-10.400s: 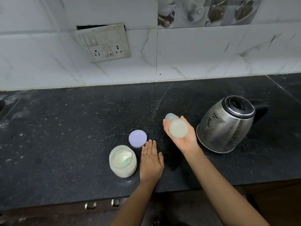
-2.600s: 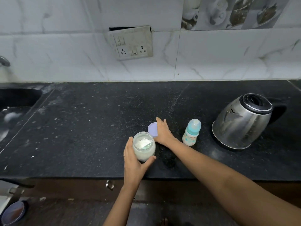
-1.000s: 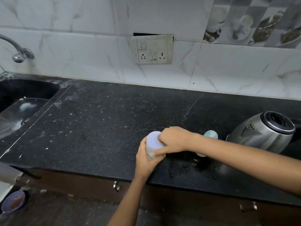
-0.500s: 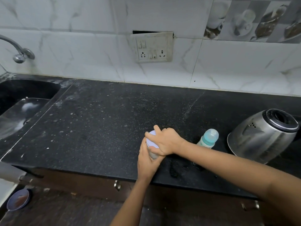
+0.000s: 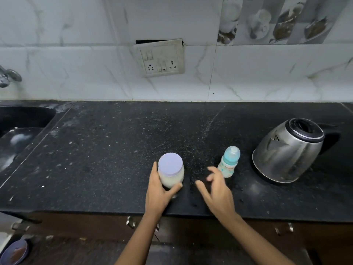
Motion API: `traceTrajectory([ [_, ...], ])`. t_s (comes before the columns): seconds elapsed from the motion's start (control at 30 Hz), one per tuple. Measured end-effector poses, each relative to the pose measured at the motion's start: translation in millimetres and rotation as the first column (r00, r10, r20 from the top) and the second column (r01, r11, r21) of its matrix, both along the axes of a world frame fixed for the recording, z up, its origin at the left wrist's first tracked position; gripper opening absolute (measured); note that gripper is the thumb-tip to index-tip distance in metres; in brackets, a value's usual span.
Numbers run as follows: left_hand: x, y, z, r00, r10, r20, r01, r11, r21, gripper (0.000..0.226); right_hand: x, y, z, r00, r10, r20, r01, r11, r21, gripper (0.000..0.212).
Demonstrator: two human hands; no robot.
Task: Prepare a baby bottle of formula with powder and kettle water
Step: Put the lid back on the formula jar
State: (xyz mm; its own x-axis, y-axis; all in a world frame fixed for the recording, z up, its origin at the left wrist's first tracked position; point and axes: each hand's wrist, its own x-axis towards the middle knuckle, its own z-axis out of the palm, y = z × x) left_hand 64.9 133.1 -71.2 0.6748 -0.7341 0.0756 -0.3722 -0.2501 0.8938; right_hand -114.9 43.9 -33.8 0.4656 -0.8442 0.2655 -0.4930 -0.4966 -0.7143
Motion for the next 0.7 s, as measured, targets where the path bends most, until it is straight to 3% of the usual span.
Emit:
traceTrajectory([
  [0.13,-11,1,-15,0.999,0.047,-0.011,-0.047,0.999,-0.020,0.095,-41,-30,-27,0.970,-0.231,0.076,0.218,0.965,0.144,0.064],
  [0.27,-9,-14,-12,0.999,0.038,0.022,-0.037,0.998,-0.048,0.081,-44,-67,-31,0.986,-0.153,0.068,0.136,0.969,0.206,0.074],
  [0.43,3,-39,-8,1.000,-0.013,0.028,0.014,1.000,-0.021,0.082,-30,-104,-40,0.992,-0.118,0.047,0.108,0.979,0.174,0.059],
  [0.7,12,-78,-3,1.000,-0.019,0.003,0.019,1.000,0.019,0.081,-13,-122,-41,0.994,-0.103,0.036,0.096,0.981,0.171,0.058],
])
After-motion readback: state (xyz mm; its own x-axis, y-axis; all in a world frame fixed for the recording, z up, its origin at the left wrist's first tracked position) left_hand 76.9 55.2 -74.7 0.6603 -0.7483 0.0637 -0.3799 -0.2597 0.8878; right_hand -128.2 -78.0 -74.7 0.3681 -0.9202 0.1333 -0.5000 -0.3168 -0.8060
